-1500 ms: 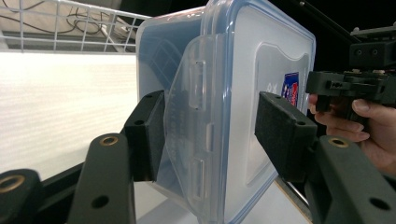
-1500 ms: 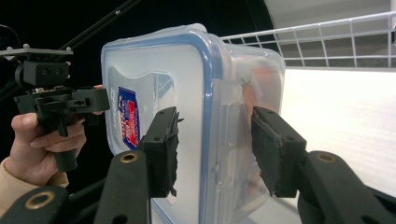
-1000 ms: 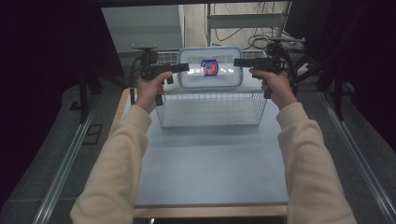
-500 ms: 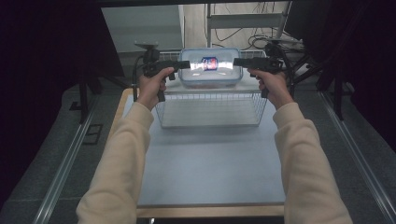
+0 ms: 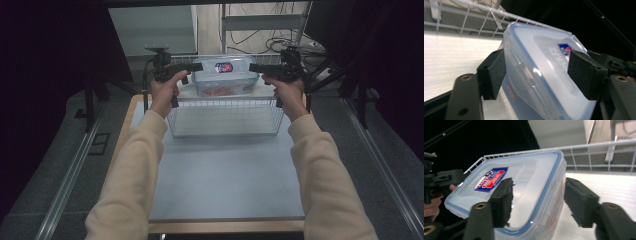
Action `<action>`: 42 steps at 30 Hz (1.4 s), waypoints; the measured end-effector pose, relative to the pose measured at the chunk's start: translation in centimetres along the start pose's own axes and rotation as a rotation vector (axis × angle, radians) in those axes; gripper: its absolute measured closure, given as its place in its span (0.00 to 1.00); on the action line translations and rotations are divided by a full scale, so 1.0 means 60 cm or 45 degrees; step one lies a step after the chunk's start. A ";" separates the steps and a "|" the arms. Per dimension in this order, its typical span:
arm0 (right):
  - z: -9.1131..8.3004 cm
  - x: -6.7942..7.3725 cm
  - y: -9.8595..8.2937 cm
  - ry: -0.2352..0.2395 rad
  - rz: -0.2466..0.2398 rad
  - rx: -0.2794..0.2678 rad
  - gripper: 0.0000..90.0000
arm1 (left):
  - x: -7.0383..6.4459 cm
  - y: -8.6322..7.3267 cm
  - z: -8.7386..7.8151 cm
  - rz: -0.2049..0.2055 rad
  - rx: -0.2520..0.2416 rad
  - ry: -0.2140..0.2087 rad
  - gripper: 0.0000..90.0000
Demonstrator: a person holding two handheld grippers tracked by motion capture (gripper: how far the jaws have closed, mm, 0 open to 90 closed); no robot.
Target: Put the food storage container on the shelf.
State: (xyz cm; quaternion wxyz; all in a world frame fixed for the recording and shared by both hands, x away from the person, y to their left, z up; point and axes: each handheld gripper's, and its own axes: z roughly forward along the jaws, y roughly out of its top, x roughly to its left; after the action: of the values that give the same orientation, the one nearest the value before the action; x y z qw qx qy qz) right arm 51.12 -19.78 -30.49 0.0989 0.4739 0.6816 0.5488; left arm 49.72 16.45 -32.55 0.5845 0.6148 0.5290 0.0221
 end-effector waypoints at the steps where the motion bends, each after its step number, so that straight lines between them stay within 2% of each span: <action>1: -0.005 0.002 -0.001 -0.002 -0.018 -0.010 0.42 | -0.005 0.000 -0.005 0.018 -0.015 0.006 0.34; 6: -0.039 0.008 -0.008 0.042 -0.107 -0.039 0.39 | -0.026 -0.010 -0.037 0.101 -0.028 0.014 0.31; 8: -0.046 0.009 -0.012 0.051 -0.119 -0.043 0.38 | -0.029 -0.014 -0.043 0.113 -0.026 0.011 0.31; 9: -0.062 0.010 -0.021 0.057 -0.147 -0.039 0.37 | -0.035 -0.026 -0.058 0.157 -0.017 0.009 0.30; 12: -0.086 0.009 -0.039 0.072 -0.184 -0.034 0.35 | -0.041 -0.039 -0.072 0.177 -0.025 0.005 0.29; 13: -0.093 0.009 -0.047 0.080 -0.195 -0.033 0.35 | -0.047 -0.053 -0.087 0.188 -0.038 -0.015 0.29; 16: -0.112 0.011 -0.072 0.104 -0.229 -0.009 0.35 | -0.059 -0.078 -0.106 0.225 -0.027 -0.021 0.28; 19: -0.127 0.015 -0.100 0.129 -0.262 0.017 0.34 | -0.071 -0.109 -0.119 0.232 0.019 -0.027 0.28; 21: -0.139 0.019 -0.121 0.142 -0.290 0.032 0.33 | -0.076 -0.132 -0.125 0.254 0.051 -0.017 0.28; 23: -0.150 0.021 -0.143 0.168 -0.312 0.035 0.33 | -0.078 -0.157 -0.131 0.256 0.077 -0.021 0.28; 24: -0.155 0.021 -0.154 0.182 -0.321 0.038 0.33 | -0.078 -0.157 -0.131 0.256 0.077 -0.021 0.27; 25: -0.161 0.021 -0.166 0.192 -0.323 0.036 0.33 | -0.076 -0.183 -0.135 0.244 0.104 -0.039 0.27; 29: -0.179 0.015 -0.214 0.223 -0.317 0.040 0.32 | -0.069 -0.234 -0.141 0.211 0.142 -0.080 0.27; 33: -0.188 0.007 -0.265 0.214 -0.342 0.076 0.31 | -0.061 -0.281 -0.144 0.217 0.159 -0.076 0.27; 38: -0.189 -0.005 -0.332 0.197 -0.348 0.138 0.29 | -0.048 -0.333 -0.140 0.198 0.204 -0.085 0.27; 40: -0.187 -0.011 -0.356 0.183 -0.358 0.174 0.29 | -0.047 -0.342 -0.140 0.203 0.211 -0.082 0.27; 42: -0.184 -0.016 -0.376 0.167 -0.366 0.209 0.28 | -0.044 -0.365 -0.137 0.223 0.241 -0.074 0.27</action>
State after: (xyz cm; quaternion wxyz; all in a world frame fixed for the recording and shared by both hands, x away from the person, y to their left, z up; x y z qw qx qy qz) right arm 32.29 -26.59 -45.68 0.0926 0.3412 0.7897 0.5014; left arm 29.57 15.04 -44.66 0.5348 0.7113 0.4560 0.0054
